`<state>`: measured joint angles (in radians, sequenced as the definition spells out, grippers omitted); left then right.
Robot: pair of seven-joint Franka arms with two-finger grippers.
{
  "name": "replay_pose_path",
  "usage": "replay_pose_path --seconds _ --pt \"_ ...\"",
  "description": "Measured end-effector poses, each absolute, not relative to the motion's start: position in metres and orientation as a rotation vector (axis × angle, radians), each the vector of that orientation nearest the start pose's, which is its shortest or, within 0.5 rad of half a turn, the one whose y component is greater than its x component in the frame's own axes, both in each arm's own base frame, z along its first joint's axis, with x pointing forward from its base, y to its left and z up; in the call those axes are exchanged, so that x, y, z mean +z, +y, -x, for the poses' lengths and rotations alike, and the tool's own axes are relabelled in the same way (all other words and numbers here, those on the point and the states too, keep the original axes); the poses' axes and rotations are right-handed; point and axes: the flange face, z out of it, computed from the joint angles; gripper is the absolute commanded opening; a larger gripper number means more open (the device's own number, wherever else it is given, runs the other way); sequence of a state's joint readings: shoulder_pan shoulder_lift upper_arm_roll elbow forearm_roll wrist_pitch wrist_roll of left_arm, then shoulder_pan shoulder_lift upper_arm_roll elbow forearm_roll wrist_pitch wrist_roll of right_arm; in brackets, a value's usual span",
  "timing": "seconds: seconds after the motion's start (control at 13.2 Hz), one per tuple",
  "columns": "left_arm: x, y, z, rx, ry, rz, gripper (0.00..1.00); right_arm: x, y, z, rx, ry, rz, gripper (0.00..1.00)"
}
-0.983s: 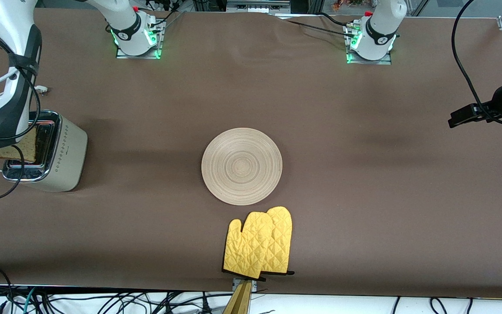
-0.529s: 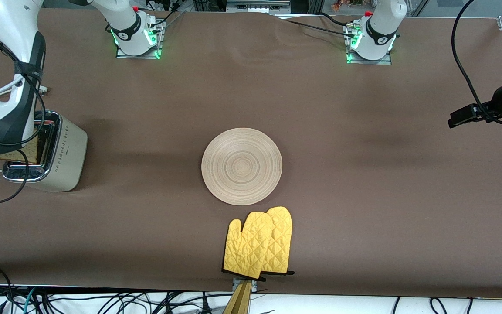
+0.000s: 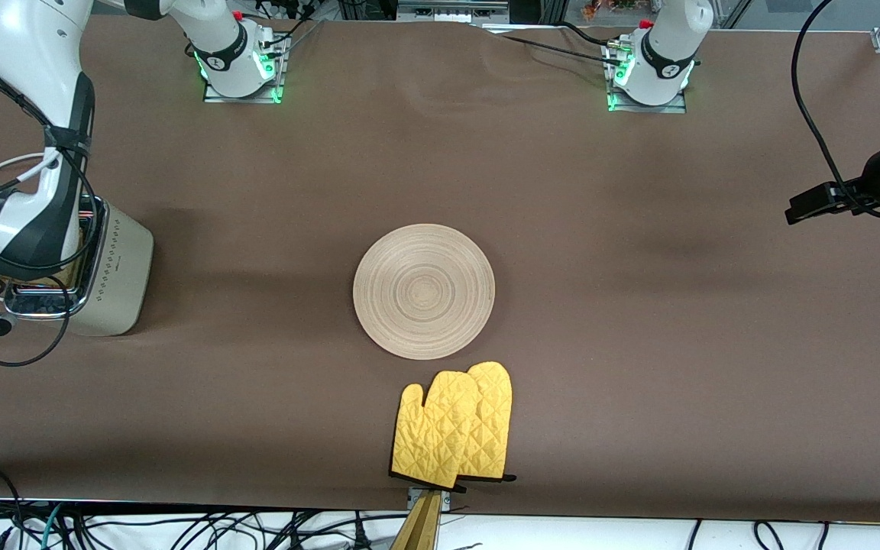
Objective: Move plate and put bread in toaster
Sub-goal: 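Lower the bread into the toaster slot with the right gripper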
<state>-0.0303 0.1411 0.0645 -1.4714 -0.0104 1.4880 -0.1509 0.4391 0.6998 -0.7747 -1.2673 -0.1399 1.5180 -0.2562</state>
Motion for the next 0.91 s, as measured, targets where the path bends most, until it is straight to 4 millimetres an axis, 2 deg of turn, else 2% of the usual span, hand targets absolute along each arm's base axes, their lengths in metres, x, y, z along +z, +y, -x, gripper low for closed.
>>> replay_pose_path --seconds 0.6,0.91 --pt "0.583 0.016 -0.587 0.196 -0.289 3.116 1.00 0.412 -0.093 -0.674 -0.524 -0.123 -2.578 0.00" --pt "0.583 0.017 -0.587 0.196 -0.290 3.116 1.00 0.402 -0.083 -0.674 -0.534 -0.146 -2.584 0.00"
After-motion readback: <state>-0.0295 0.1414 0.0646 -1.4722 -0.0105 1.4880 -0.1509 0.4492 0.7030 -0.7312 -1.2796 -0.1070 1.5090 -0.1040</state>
